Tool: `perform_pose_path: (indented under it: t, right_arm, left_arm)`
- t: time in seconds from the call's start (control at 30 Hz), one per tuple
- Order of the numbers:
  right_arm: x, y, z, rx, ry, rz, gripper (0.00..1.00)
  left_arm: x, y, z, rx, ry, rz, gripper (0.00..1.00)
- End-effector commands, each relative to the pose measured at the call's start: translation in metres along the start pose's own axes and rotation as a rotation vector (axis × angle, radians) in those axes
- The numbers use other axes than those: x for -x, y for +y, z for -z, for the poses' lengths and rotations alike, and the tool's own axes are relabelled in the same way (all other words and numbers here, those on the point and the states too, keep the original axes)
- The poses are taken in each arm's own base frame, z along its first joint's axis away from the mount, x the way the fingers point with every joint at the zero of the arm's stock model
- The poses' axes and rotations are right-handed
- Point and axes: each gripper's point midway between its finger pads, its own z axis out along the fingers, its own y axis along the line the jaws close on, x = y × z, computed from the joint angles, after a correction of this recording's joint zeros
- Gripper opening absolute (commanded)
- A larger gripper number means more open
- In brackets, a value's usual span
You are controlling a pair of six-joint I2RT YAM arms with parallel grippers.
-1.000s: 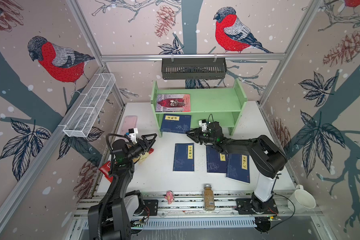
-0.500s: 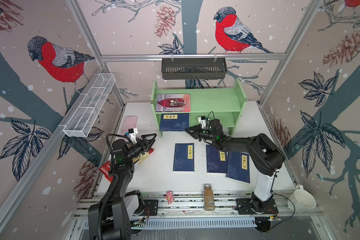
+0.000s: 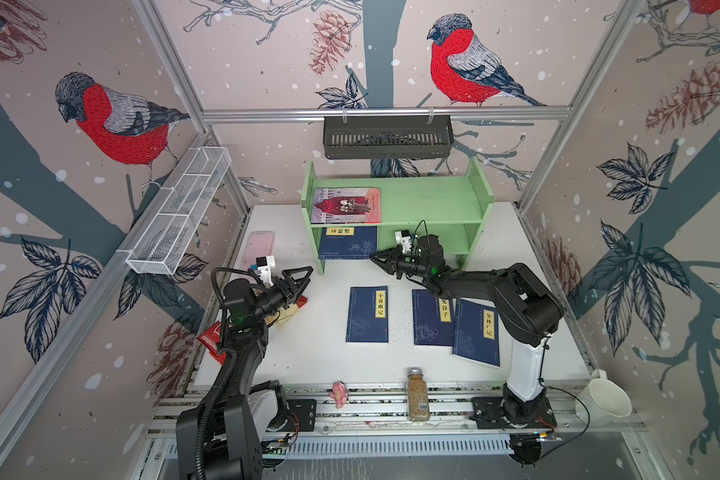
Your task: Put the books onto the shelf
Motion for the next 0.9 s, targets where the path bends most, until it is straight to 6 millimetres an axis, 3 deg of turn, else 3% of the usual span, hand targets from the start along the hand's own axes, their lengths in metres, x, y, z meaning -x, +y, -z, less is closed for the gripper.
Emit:
perform_pose_path:
  t: [0.0, 0.13, 0.33, 0.47, 0.67, 0.87]
  right_arm:
    - [0.003, 0.001, 0.0, 0.01, -0.009, -0.002, 0.08]
    - [0.002, 0.003, 0.002, 0.015, -0.012, -0.004, 0.1]
    - [0.003, 0.006, 0.005, 0.009, -0.019, -0.001, 0.35]
    - [0.003, 0.008, 0.007, -0.004, -0.024, 0.004, 0.44]
    - [0.001, 0.006, 0.01, -0.03, -0.022, 0.01, 0.49]
    - [-0.007, -0.002, 0.016, -0.078, -0.018, 0.012, 0.51]
  left_arm:
    - [0.003, -0.01, 0.001, -0.032, -0.008, -0.042, 0.69]
    - [0.003, -0.009, 0.001, -0.032, -0.009, -0.039, 0.69]
    - [0.009, -0.015, 0.003, -0.031, -0.033, -0.103, 0.69]
    - [0.02, -0.018, -0.003, -0.013, -0.035, -0.207, 0.69]
    - [0.024, 0.002, -0.006, 0.036, -0.049, -0.097, 0.69]
    - [0.023, 0.008, -0.011, 0.014, -0.067, -0.067, 0.69]
